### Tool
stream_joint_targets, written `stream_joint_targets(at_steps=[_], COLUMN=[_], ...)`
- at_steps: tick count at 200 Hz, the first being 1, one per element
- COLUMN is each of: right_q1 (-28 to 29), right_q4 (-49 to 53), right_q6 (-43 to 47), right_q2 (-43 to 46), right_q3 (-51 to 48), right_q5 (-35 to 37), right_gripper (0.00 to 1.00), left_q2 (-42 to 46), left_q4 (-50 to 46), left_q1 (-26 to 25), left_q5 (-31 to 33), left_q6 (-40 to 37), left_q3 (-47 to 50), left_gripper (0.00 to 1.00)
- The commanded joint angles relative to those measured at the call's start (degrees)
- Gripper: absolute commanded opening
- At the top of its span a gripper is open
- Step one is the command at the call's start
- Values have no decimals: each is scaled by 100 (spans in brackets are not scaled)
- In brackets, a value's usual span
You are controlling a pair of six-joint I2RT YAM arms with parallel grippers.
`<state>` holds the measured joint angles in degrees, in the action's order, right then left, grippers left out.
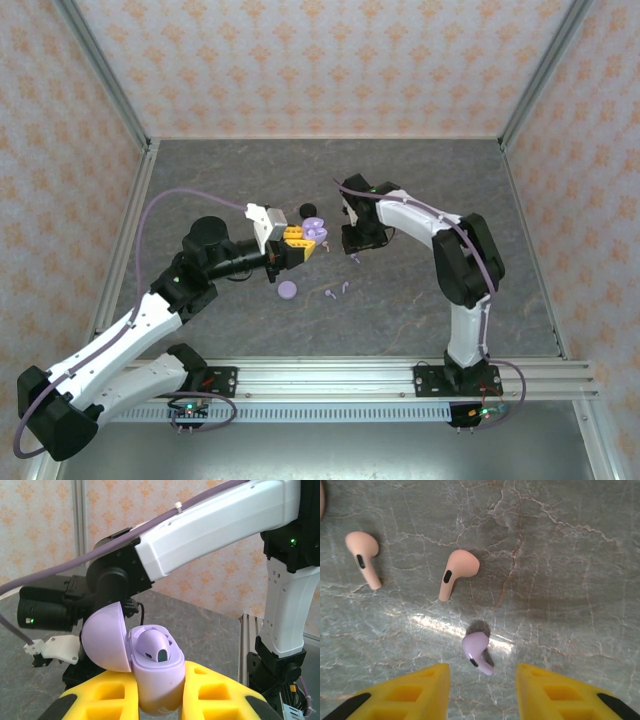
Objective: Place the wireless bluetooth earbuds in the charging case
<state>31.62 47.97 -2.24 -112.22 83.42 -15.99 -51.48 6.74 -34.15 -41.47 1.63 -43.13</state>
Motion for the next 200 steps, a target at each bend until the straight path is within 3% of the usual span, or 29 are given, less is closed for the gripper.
stream_joint_targets(at_steps=[1,118,200], right_q1=[65,152,121], right_q4=[172,112,-257], right_q6=[158,217,-220], right_q2=[-261,-775,161], right_q3=[239,342,-105], right_q5=[226,248,95], right_gripper=[37,20,19], left_q2=[16,24,-2], left_q4=[165,113,133], left_q1=[-57,-57,-58], left_q5=[41,80,203], left_q6=[-15,-49,-43], left_q3=[-83,-72,-38], left_gripper=[0,0,0])
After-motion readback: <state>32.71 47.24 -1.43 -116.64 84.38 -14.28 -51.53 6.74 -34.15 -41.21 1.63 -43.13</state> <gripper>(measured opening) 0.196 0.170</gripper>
